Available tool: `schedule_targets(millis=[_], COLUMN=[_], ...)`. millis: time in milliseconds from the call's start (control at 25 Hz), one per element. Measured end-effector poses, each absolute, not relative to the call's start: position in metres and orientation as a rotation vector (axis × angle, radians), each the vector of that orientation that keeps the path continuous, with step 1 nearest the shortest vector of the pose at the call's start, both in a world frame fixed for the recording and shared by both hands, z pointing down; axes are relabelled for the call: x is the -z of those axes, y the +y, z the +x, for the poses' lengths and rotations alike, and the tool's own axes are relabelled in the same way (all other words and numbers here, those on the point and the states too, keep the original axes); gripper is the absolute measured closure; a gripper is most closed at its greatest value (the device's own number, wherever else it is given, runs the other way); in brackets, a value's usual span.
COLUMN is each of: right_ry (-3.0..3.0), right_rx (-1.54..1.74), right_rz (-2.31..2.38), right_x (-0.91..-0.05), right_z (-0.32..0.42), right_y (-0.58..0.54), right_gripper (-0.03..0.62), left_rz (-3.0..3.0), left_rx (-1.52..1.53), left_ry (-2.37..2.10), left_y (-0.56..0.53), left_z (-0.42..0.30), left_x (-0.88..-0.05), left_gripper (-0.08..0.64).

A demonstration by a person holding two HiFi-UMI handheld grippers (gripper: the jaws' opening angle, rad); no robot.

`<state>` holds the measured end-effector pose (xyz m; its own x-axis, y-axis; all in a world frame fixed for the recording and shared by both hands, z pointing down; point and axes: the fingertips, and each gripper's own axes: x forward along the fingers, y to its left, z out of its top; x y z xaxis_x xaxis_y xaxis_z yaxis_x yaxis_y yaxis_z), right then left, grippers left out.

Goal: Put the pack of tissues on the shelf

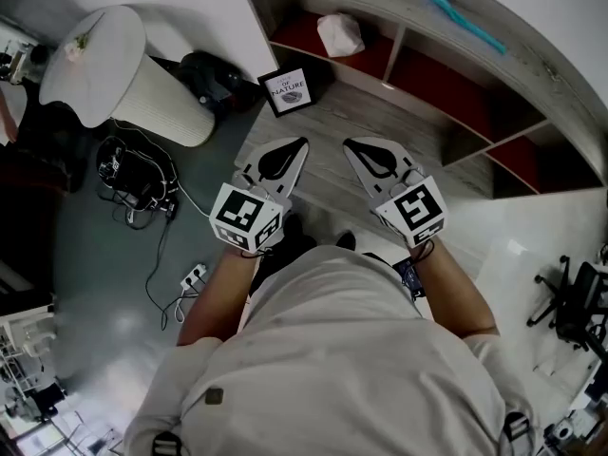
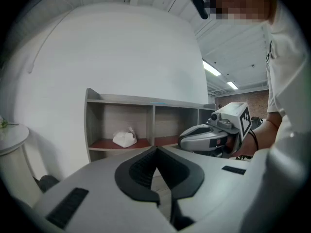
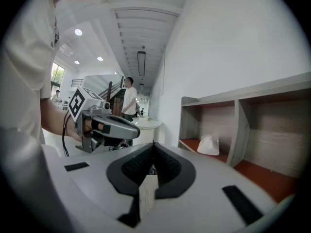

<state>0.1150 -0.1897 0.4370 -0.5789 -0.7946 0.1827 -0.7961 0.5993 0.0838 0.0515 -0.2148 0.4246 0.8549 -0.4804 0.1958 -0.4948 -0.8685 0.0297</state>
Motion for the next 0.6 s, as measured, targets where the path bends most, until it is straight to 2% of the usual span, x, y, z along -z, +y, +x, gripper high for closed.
schedule_targets(millis=[600], right_ry=[-2.588], right_rx=[-0.065], right_rz=[1.457], right_x=[-0.417], right_z=[0.045], right_y=[-0.143], right_gripper=[0.572], left_rz=[3.001], left_rx=[-0.273], left_ry=[-0.669], left_y=[-0.175], left_z=[-0.037], left_x=[-0.414], left_gripper=[0.546])
